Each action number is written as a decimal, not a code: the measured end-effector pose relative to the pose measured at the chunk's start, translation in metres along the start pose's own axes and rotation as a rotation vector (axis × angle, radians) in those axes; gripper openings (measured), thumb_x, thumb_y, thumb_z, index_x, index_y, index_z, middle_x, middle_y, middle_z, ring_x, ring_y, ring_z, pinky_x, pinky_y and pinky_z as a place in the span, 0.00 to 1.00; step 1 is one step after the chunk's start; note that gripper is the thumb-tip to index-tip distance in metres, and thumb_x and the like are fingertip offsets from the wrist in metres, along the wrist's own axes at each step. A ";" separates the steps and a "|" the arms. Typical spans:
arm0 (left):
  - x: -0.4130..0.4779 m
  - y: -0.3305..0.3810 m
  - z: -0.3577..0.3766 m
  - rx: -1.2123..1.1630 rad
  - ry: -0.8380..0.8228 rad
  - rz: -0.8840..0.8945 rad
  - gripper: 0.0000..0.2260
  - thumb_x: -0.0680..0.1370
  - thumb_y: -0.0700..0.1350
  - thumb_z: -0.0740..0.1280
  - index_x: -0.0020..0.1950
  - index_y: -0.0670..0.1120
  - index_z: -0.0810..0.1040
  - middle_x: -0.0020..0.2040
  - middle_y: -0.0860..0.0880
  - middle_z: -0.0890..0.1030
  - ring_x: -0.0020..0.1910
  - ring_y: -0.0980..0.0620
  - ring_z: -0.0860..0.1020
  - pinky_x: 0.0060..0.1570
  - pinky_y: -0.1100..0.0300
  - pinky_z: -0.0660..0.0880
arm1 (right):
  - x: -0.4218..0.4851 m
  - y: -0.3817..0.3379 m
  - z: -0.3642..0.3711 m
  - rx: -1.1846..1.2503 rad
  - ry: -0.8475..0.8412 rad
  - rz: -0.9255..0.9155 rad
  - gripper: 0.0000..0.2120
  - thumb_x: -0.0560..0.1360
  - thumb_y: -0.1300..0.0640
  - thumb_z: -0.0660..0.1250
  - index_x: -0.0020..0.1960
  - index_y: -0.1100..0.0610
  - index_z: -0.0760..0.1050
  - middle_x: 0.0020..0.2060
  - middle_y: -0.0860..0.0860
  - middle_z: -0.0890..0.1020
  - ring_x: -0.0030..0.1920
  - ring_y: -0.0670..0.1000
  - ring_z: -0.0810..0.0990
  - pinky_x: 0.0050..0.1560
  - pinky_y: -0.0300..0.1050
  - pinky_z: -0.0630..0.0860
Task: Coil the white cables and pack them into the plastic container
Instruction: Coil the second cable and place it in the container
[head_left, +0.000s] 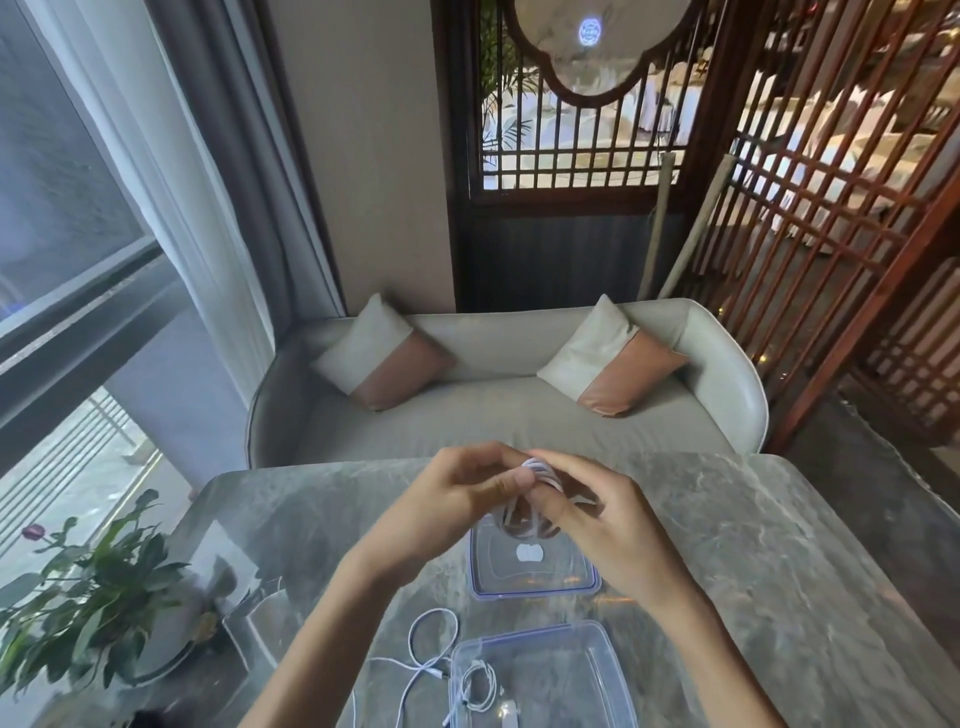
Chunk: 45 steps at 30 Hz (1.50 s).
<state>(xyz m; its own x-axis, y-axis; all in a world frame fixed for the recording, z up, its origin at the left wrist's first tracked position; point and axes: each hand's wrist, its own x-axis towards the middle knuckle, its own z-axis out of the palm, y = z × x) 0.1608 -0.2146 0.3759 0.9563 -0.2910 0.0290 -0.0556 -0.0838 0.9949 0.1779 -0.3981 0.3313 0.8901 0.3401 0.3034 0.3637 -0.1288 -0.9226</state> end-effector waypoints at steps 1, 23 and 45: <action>0.001 0.000 -0.001 0.021 0.004 0.002 0.10 0.79 0.39 0.65 0.53 0.33 0.80 0.49 0.33 0.83 0.46 0.48 0.78 0.50 0.56 0.73 | -0.001 0.000 0.001 0.008 0.013 0.022 0.12 0.75 0.41 0.69 0.58 0.37 0.80 0.52 0.42 0.86 0.51 0.42 0.85 0.47 0.34 0.79; -0.003 -0.034 0.018 0.273 0.186 -0.082 0.09 0.80 0.43 0.67 0.46 0.38 0.81 0.35 0.45 0.78 0.35 0.52 0.76 0.46 0.42 0.77 | -0.005 0.000 0.015 -0.302 0.158 0.136 0.11 0.82 0.55 0.63 0.61 0.50 0.80 0.55 0.45 0.82 0.57 0.39 0.78 0.60 0.32 0.71; -0.015 -0.013 -0.006 -0.290 0.100 -0.159 0.12 0.71 0.43 0.74 0.50 0.37 0.81 0.48 0.38 0.84 0.47 0.45 0.82 0.53 0.52 0.77 | -0.001 -0.013 0.011 -0.116 0.159 0.056 0.09 0.82 0.55 0.63 0.57 0.49 0.81 0.51 0.44 0.80 0.46 0.45 0.81 0.38 0.49 0.80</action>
<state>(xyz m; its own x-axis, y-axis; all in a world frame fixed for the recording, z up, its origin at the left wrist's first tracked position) 0.1485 -0.2036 0.3634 0.9706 -0.2002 -0.1338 0.1668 0.1583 0.9732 0.1699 -0.3865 0.3401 0.9387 0.1789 0.2946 0.3332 -0.2527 -0.9084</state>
